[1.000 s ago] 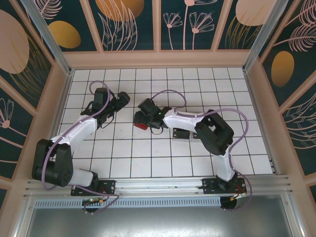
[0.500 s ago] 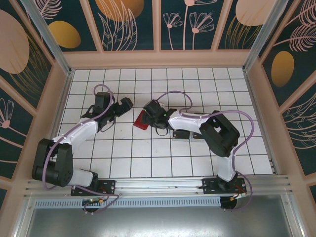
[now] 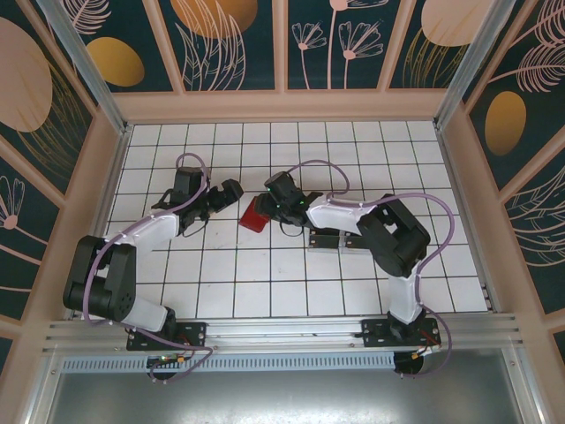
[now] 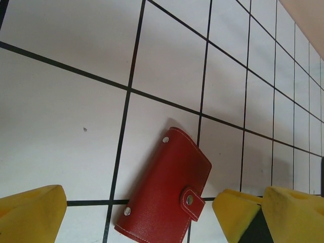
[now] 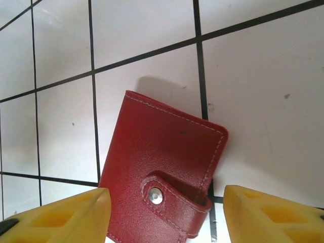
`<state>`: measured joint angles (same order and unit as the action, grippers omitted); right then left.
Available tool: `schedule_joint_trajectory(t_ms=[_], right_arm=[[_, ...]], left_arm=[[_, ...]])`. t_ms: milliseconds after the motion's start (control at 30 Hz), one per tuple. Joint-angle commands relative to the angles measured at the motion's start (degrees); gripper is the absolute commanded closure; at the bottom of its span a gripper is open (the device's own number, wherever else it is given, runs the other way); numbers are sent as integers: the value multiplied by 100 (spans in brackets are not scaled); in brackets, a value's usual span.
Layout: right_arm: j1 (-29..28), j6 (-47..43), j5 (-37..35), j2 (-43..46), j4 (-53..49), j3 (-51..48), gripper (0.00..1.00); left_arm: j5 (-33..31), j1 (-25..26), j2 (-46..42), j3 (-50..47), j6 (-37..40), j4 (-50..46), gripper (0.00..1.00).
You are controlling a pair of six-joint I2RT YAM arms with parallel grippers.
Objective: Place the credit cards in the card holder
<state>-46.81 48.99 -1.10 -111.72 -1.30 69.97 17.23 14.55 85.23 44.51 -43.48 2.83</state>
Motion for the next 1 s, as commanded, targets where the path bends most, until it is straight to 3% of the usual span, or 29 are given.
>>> schedule_joint_trajectory(t_ms=[0,233,400,467,533,700,967], right_arm=[[31,141,270,-237,239,-37,42],[22,218,418,-342,397,-103,50],[40,204,477,-381,469,-133,66],[38,199,512,-378,488,-166,67],[40,219,532,-354,488,-209,66],[2,280,541,-151,542,-424,49],[-8,428,595,-6,786,-672,47]], left_arm=[[80,-39,77,-48,138,121,1],[87,-37,73,-48,137,109,1],[105,-38,83,-51,124,115,1],[103,-40,73,-66,127,112,1],[105,-39,66,-70,134,112,1],[118,-32,64,-100,139,129,1],[158,-32,125,-83,182,148,1]])
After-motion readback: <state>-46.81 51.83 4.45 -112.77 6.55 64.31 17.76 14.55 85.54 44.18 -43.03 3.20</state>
